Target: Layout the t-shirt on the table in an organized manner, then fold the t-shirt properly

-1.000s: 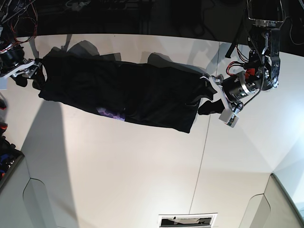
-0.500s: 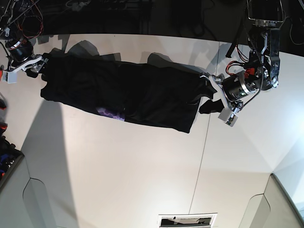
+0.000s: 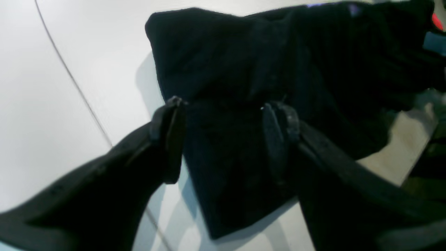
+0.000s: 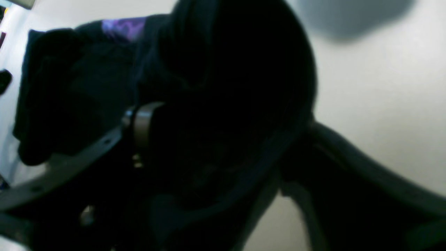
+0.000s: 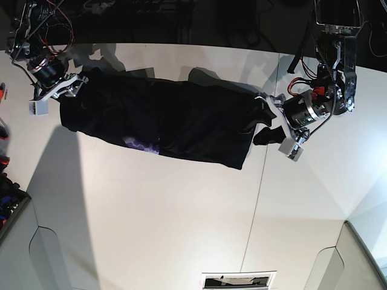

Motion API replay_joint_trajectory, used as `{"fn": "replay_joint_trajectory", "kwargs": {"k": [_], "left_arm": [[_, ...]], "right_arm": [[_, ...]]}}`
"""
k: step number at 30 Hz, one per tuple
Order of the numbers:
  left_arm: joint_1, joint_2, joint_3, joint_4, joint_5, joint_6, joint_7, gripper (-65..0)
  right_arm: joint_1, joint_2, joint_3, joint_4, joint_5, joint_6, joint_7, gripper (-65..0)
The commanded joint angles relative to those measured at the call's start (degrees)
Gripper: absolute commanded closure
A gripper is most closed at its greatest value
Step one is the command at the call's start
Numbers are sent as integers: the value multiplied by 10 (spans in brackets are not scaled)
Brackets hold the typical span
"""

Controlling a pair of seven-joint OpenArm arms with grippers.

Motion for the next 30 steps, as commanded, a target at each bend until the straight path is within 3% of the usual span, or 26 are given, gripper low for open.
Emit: {"fn": "replay_joint_trajectory", "kwargs": {"k": [1,4,10,12,17,19,23,30], "left_arm": [[-9,-5,-7,10,-17,-3,-10,-375],[-9,-5,-21,10,-25,-3,-11,-375],[-9,-5,-50,10,-9,-3,-10,-375],[-8,-5,-50,4,12,-3,-10,-375],[-1,-4,-50,-15,0,-3,-19,-372],[-1,-4,-46,-20,-6,-3,-21,-302],[-1,5,-15,-21,9,-3,-22,-17],[-1,65,75,-21,132,-3,-61,0]], "right_arm": [[5,0,0,3,-14,-3,-15,-343],[8,1,0,3,-20,-7,-5,-10],[23,4,43,3,-72,-7,17,0],[33,8,75,3,-68,-7,16,0],[43,40,122,3,-45,-7,14,0],[42,54,123,3,-29,-7,12,0],[43,64,123,3,7,-7,8,0],[45,42,123,29,65,-5,-40,0]]}}
